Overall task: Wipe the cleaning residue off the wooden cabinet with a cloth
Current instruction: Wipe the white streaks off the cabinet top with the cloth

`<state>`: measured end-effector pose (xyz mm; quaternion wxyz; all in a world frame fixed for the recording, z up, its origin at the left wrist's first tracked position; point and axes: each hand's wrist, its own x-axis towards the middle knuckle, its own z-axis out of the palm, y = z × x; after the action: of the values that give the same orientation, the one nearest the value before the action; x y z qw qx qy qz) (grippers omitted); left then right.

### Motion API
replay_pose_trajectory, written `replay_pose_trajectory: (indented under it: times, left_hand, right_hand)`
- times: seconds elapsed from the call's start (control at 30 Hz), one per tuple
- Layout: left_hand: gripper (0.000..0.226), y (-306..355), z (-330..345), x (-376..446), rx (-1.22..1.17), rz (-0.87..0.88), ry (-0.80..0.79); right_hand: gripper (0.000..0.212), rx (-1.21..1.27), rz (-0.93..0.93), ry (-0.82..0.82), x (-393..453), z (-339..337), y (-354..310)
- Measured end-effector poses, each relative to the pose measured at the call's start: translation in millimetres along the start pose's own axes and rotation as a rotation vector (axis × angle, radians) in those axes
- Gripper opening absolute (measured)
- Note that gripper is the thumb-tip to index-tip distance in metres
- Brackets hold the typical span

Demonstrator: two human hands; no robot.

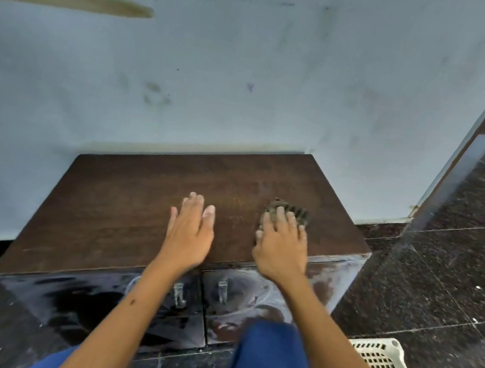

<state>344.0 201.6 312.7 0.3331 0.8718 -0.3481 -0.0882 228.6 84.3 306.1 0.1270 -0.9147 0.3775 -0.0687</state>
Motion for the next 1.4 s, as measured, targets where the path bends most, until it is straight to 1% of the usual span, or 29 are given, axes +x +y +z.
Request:
replay_pose_trajectory:
  times: [0.17, 0.27, 0.3, 0.4, 0.47, 0.5, 0.57, 0.67, 0.77, 0.87, 1.03, 1.13, 1.2, 1.27, 1.3, 1.33, 1.4]
  left_hand:
    - [0.055, -47, -73, -34, 0.018, -0.107, 0.056]
    - [0.053, -66, -104, -56, 0.039, -0.161, 0.054]
    - [0.052, -71, -111, -61, 0.041, -0.166, 0.074]
    - [0.05, -82, -124, -74, 0.038, -0.154, 0.22]
    - [0.048, -88, -131, -75, 0.007, -0.132, 0.294]
    - [0.048, -91, -132, -74, 0.005, -0.117, 0.302]
    - [0.047, -96, -131, -64, 0.025, -0.081, 0.3]
    - [0.05, -92, -119, -50, 0.051, -0.097, 0.245]
    - [0.051, -91, -101, -48, 0.079, -0.098, 0.115]
    - [0.052, -94, -99, -48, 0.089, -0.111, 0.029]
    - [0.049, -99, -107, -58, 0.247, -0.207, -0.061]
    - [0.049, -106, -125, -72, 0.29, -0.248, -0.045]
    - [0.044, -114, -142, -83, 0.269, -0.256, 0.004]
    - [0.034, -126, -159, -92, 0.244, -0.282, 0.046]
    - [0.034, -131, -165, -93, 0.231, -0.301, 0.061]
    - [0.036, -138, -172, -96, 0.223, -0.329, 0.074]
    - [0.042, -150, -180, -100, 0.193, -0.368, 0.09]
  right_hand:
    - [0.058, 0.014, -0.204, -0.096, -17, 35, -120]
    - [0.081, 0.022, -0.423, -0.152, -42, 63, -195]
    - [0.081, 0.052, -0.486, -0.152, -47, 72, -218]
    - [0.059, 0.04, -0.629, -0.139, -43, 84, -268]
    - [0.054, 0.103, -0.671, -0.155, -29, 82, -280]
    - [0.053, 0.138, -0.676, -0.159, -20, 81, -281]
    - [0.052, 0.15, -0.637, -0.153, 0, 78, -278]
    - [0.047, 0.148, -0.465, -0.104, 34, 71, -248]
    - [0.048, 0.086, -0.285, -0.038, 58, 57, -187]
    - [0.046, 0.017, -0.122, 0.024, 73, 32, -114]
    - [0.046, -0.057, 0.132, 0.072, 66, -6, -2]
    - [0.045, -0.033, 0.28, 0.117, 53, -23, 39]
    - [0.049, -0.002, 0.378, 0.144, 46, -27, 41]
    - [0.052, 0.044, 0.456, 0.166, 38, -20, 17]
    - [0.053, 0.047, 0.451, 0.173, 33, -15, -1]
    - [0.053, 0.038, 0.407, 0.175, 26, -7, -25]
    - [0.05, 0.01, 0.254, 0.183, 10, 11, -79]
